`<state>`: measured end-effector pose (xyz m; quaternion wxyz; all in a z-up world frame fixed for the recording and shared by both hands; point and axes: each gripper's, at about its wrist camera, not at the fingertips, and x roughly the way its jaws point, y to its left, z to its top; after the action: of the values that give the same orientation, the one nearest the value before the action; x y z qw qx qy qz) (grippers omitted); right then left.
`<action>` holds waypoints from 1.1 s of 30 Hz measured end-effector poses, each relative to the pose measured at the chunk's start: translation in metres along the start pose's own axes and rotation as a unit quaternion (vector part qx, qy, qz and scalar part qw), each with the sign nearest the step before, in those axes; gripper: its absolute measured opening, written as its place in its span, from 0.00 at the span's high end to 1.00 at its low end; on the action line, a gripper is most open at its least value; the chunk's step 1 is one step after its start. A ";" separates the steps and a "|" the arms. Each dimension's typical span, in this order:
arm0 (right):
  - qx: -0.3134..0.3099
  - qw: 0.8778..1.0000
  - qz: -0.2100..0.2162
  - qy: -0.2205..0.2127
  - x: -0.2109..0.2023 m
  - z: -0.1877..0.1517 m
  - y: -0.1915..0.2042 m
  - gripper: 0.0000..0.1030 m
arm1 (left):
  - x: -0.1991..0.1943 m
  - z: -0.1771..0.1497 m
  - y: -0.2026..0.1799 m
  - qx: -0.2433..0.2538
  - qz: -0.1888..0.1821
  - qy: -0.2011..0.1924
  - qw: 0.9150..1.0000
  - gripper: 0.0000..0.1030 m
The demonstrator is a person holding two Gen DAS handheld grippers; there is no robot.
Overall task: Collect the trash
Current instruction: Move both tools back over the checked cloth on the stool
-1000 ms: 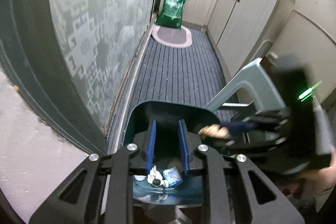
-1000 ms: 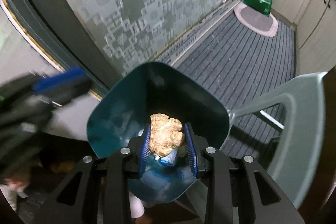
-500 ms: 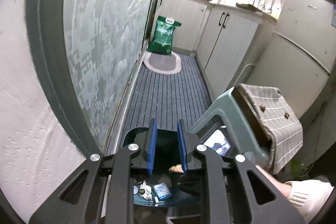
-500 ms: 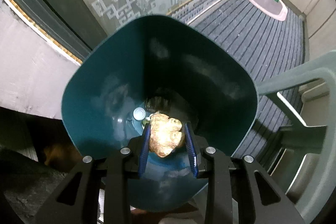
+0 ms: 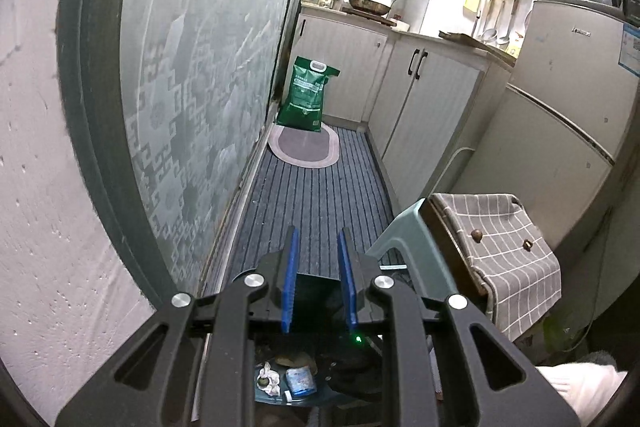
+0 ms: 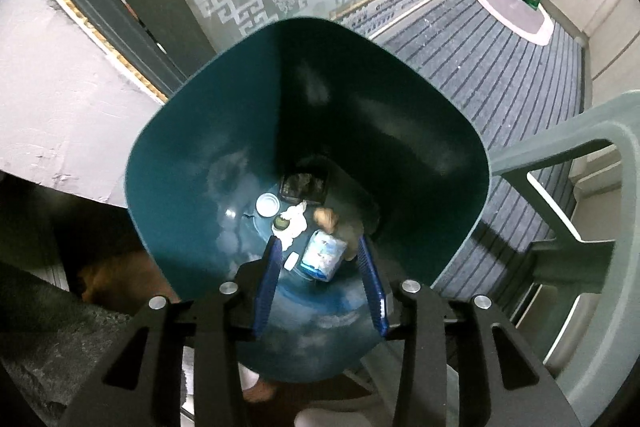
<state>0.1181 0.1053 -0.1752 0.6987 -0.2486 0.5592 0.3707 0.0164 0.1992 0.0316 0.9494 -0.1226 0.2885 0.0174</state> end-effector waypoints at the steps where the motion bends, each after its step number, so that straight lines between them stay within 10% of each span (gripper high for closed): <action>1: -0.001 1.000 0.002 -0.005 -0.005 0.000 0.001 0.61 | -0.001 0.001 -0.002 0.001 -0.001 -0.003 1.000 0.79; 18: -0.008 0.989 0.015 -0.150 -0.125 -0.004 -0.005 0.63 | 0.001 0.019 -0.045 0.020 -0.008 -0.026 0.999 0.74; 33: 0.061 0.970 -0.039 -0.234 -0.203 -0.046 -0.096 0.70 | 0.041 0.016 -0.104 0.059 -0.024 -0.001 0.998 0.67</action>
<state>0.1466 -0.0368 0.0029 0.8378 -0.1339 0.3914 0.3562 0.0700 0.1007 0.0452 0.9554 -0.0730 0.2854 -0.0223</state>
